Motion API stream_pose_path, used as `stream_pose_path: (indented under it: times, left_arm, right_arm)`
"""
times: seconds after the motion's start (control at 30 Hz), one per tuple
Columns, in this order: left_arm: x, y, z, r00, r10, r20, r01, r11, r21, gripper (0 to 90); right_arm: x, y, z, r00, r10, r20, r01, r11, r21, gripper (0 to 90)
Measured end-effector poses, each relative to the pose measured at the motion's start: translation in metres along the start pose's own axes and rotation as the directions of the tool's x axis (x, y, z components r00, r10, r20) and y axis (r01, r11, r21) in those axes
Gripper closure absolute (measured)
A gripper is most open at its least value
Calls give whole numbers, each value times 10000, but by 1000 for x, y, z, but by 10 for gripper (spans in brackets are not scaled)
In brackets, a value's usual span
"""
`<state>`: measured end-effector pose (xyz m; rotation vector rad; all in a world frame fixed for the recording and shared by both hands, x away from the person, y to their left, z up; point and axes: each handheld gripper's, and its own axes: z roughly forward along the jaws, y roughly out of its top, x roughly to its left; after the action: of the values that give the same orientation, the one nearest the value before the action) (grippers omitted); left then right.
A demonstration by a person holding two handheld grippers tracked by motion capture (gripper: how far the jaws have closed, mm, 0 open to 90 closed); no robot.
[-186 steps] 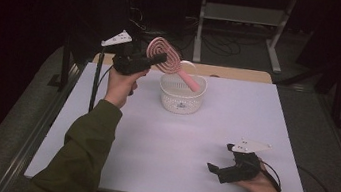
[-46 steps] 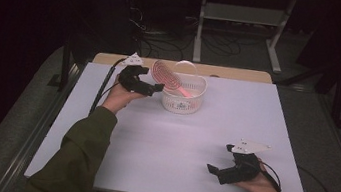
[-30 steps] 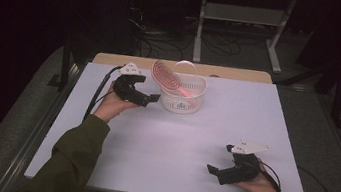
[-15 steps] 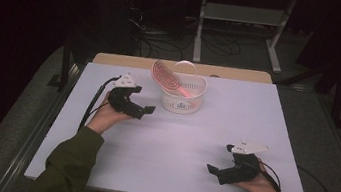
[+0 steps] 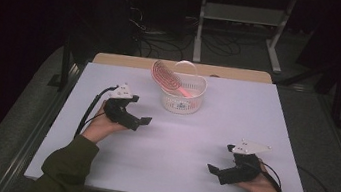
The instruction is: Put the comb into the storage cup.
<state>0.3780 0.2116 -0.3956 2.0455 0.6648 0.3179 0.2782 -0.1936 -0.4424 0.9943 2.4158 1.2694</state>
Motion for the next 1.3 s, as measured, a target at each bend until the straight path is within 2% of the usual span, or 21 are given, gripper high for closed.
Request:
stream_pose_path:
  times: [0.33,0.73,0.93,1.07,1.3]
  left_arm:
    - [-15,-16,-21,9997,104,199,-104,9999,15,0]
    - [-28,-37,-31,9993,137,341,-151,9991,396,0]
    - [-32,-49,-35,9994,24,354,-44,9984,559,0]
    - [-36,-57,-37,9990,284,334,-311,9959,845,0]
    - [-36,-66,-44,9993,197,320,-222,9966,799,0]
  right_arm:
    - [-2,0,-2,9999,33,116,-33,10000,-79,0]
    - [-6,2,-3,9993,239,282,-235,9996,-155,0]
    - [-5,2,-3,9993,248,265,-245,9996,-115,0]
    - [-5,2,-2,9994,225,252,-223,9997,-112,0]
    - [-5,2,-2,9994,212,255,-210,9997,-93,0]
